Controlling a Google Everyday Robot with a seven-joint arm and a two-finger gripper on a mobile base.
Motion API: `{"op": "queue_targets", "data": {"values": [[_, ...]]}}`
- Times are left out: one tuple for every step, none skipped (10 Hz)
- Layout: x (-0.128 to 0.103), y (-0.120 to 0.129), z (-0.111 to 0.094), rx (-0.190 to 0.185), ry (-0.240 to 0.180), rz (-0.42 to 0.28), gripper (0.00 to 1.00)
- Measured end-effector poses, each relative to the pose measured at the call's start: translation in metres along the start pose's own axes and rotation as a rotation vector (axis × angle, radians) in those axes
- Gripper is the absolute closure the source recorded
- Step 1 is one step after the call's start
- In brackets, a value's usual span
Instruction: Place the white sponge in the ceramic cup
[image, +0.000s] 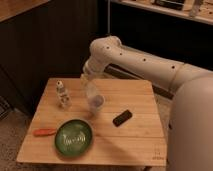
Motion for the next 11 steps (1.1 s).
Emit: {"op": "queue_targets", "data": {"values": [[-0.001,0.008,0.0,-0.005,0.016,0.0,0.87],[-0.001,0.016,0.001,-0.009,0.04,0.007,0.87],[0.0,0.026,0.005,-0.008,0.063,0.01,0.87],[0.0,0.032,0.009,-0.003,0.075,0.011,0.87],[0.0,0.038,0.013,0.001,0.08,0.011,0.87],[-0.001,0.042,0.02,0.008,0.084,0.01,0.87],[-0.002,0.048,0.029,0.016,0.085,0.009,0.87],[-0.004,0.052,0.032,0.019,0.084,0.012,0.87],[-0.005,0.055,0.035,0.02,0.082,0.015,0.87],[-0.004,0.057,0.035,0.023,0.076,0.011,0.87],[-0.003,0.052,0.033,0.028,0.065,-0.003,0.87]]}}
